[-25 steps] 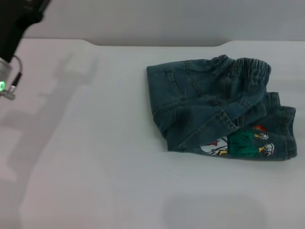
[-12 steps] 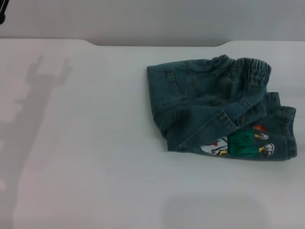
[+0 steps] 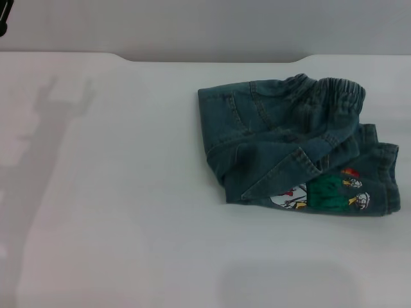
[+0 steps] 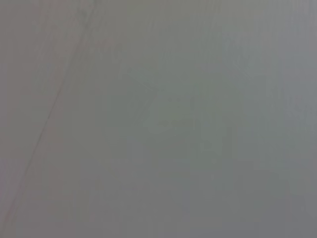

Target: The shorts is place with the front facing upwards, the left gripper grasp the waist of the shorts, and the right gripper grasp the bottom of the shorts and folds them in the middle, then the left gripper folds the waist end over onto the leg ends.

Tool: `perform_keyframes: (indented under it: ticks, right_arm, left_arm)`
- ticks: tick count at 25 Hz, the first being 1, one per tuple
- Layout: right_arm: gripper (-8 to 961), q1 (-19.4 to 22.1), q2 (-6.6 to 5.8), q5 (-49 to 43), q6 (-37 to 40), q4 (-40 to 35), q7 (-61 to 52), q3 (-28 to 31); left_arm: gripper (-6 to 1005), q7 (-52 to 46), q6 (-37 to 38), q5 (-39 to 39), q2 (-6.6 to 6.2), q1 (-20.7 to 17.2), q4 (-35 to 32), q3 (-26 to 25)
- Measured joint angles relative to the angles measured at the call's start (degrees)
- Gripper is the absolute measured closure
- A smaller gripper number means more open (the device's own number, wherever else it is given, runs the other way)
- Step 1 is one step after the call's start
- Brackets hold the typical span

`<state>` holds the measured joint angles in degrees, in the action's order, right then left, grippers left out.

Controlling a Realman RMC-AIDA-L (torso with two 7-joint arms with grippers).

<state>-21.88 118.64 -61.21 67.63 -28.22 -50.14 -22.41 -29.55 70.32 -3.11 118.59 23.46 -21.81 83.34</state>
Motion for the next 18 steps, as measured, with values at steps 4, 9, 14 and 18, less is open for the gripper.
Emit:
perform_keyframes:
  ticks: [4,9,14,18]
  right_arm:
    - [493,0.0,0.08,0.0,0.2,0.0,0.0,0.0]
    - [493,0.0,0.14,0.0,0.8,0.0,0.6,0.0]
    - [493,-0.3,0.14,0.4,2.1,1.0,4.8,0.0]
    - [493,-0.7,0.06,4.0,4.1,3.7,10.6,-0.1]
  left_arm:
    - [197,0.0,0.0,0.0,0.02,0.0,0.1,0.1]
    - [197,-0.1,0.0,0.0,0.05,0.0,0.2,0.1]
    - [197,-0.2,-0.1,0.4,0.06,0.0,0.3,0.1]
    - [197,-0.2,-0.2,0.4,0.05,0.1,0.3,0.6]
